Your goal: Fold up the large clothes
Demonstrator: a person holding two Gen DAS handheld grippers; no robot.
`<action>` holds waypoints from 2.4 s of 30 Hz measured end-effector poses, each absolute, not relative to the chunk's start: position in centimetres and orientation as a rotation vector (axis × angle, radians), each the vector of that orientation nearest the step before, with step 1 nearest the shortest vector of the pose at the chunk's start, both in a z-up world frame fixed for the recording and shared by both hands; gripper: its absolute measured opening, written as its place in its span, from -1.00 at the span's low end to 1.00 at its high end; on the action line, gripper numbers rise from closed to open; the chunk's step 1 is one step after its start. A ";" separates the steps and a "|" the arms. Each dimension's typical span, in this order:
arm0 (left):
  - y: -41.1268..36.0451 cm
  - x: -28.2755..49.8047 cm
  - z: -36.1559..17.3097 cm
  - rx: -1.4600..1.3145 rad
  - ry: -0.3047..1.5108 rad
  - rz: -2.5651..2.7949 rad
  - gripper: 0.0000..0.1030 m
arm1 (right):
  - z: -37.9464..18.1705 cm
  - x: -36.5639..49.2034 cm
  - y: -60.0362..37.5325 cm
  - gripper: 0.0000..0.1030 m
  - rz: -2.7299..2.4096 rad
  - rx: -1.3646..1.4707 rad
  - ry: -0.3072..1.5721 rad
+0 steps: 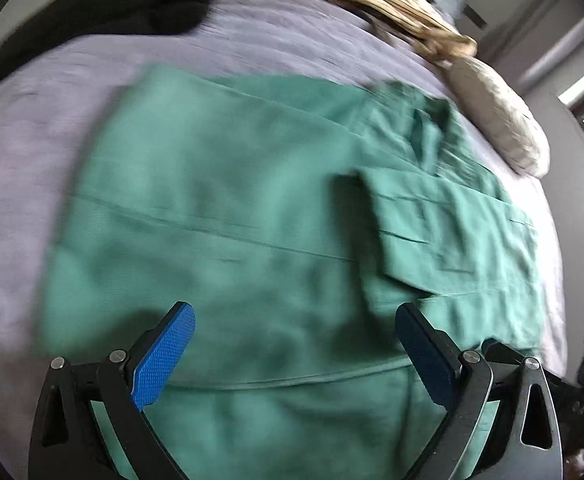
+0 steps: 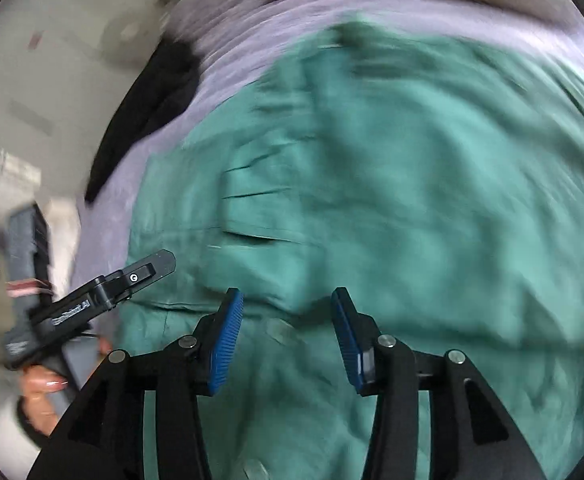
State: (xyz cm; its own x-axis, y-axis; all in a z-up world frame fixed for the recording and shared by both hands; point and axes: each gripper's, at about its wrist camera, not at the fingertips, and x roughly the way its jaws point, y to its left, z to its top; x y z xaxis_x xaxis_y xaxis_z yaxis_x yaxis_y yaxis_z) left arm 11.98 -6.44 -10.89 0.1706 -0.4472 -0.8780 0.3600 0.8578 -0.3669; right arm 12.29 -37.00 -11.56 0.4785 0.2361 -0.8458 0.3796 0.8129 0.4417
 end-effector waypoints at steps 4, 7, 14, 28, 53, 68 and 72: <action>-10.8 11.3 -12.3 -0.068 1.340 -0.659 0.96 | -11.7 5.2 -43.0 0.00 -0.256 0.881 1.009; -12.9 11.0 -12.0 -0.051 1.312 -0.679 0.31 | -12.2 0.9 -47.0 0.03 -0.373 1.065 0.901; -11.0 13.5 -9.8 -0.155 1.272 -0.704 -0.81 | -14.6 -4.1 -51.6 0.07 -0.434 1.449 0.580; -9.3 13.2 -11.4 0.025 1.275 -0.578 -0.82 | -14.2 -6.2 -53.4 -0.96 -0.575 1.334 0.632; -13.5 10.0 -11.2 0.259 1.164 -0.640 -0.82 | -12.3 3.3 -53.3 -0.49 -0.453 0.785 1.011; -7.5 7.7 -9.3 0.327 1.251 -0.404 -0.79 | -9.6 -3.4 -52.7 -0.14 -0.412 0.906 0.983; -6.1 6.1 -8.3 0.293 1.209 -0.336 0.98 | -9.6 -4.5 -51.8 -0.14 -0.389 0.935 1.014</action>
